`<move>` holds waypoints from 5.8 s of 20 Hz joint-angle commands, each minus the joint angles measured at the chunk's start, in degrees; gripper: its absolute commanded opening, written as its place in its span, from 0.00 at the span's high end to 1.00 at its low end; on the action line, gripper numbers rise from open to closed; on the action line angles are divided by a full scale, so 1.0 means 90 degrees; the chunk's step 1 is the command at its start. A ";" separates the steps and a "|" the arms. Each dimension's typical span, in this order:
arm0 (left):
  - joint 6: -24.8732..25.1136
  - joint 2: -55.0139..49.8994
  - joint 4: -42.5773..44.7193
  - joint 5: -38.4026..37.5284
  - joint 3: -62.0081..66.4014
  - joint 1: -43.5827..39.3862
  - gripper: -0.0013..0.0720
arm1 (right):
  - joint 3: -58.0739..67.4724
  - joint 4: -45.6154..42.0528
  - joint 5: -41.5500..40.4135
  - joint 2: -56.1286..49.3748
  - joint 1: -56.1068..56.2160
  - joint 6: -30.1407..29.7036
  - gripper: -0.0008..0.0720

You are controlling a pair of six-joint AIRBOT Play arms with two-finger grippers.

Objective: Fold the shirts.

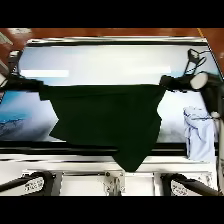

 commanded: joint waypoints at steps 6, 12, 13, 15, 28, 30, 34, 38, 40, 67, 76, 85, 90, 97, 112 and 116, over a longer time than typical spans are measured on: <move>0.0002 -0.2414 -0.1258 0.3011 0.0950 -0.0447 0.93 | -0.0119 0.0187 -0.2858 -0.1673 0.0323 0.0408 0.92; 0.0002 -0.2521 -0.1044 0.0937 0.1120 -0.0532 0.44 | -0.0119 0.0692 -0.2079 -0.1557 0.0299 0.0432 0.03; -0.0002 -0.2480 -0.0877 0.0250 0.1319 -0.0391 0.20 | -0.0119 0.0678 -0.1802 -0.1350 0.0231 0.0330 0.03; -0.0374 -0.2392 -0.0680 -0.1268 0.1702 0.0114 0.17 | -0.0119 0.0299 -0.0784 -0.0787 -0.0027 0.0051 0.03; 0.0342 -0.1979 -0.2586 -0.3796 -0.1183 0.2958 0.08 | -0.0891 0.1372 0.2761 -0.0182 -0.1144 -0.1321 0.03; 0.0452 -0.1979 -0.2489 -0.3500 -0.1326 0.2827 0.13 | -0.0891 0.1367 0.2764 -0.0182 -0.0971 -0.1321 0.03; 0.0440 -0.1982 -0.1819 -0.3691 -0.1333 0.2839 0.18 | -0.0891 0.1362 0.2761 -0.0182 -0.0743 -0.1324 0.03; 0.0602 -0.1982 -0.1829 -0.3820 -0.1586 0.2817 0.16 | -0.0891 0.1362 0.2761 -0.0182 -0.0748 -0.1314 0.03; 0.0602 -0.1984 -0.2086 -0.3609 -0.1790 0.2817 0.16 | -0.0891 0.1365 0.2766 -0.0182 -0.0748 -0.1297 0.03; 0.1588 0.0046 -0.2834 -0.2781 -0.2157 0.2501 0.93 | -0.4675 0.2652 0.1333 0.1086 -0.0743 -0.0891 0.39; 0.1540 0.1797 -0.4129 -0.2135 -0.2152 0.2140 0.94 | -0.3691 0.3742 0.3004 0.1817 -0.0748 -0.2997 0.92; 0.0661 0.6776 -0.3893 0.0901 -0.0294 0.1972 0.94 | 0.2035 0.1280 0.2176 0.4765 -0.0748 -0.1511 0.92; -0.0478 0.6494 -0.2744 -0.0104 0.0869 0.1972 0.94 | 0.3058 0.0845 0.2725 0.4962 -0.0746 -0.1110 0.92; -0.0454 0.6365 -0.2064 -0.1746 0.1566 0.2038 0.94 | 0.3058 0.0085 0.3274 0.5287 -0.0843 -0.1027 0.92; -0.0051 0.4811 -0.1678 -0.4464 0.0505 0.2193 0.94 | 0.2310 -0.0255 0.6215 0.3483 -0.0886 -0.0925 0.92; 0.0124 0.3373 -0.1688 -0.3728 -0.0044 0.1802 0.94 | 0.1486 -0.0141 0.4639 0.2115 -0.0597 -0.1110 0.92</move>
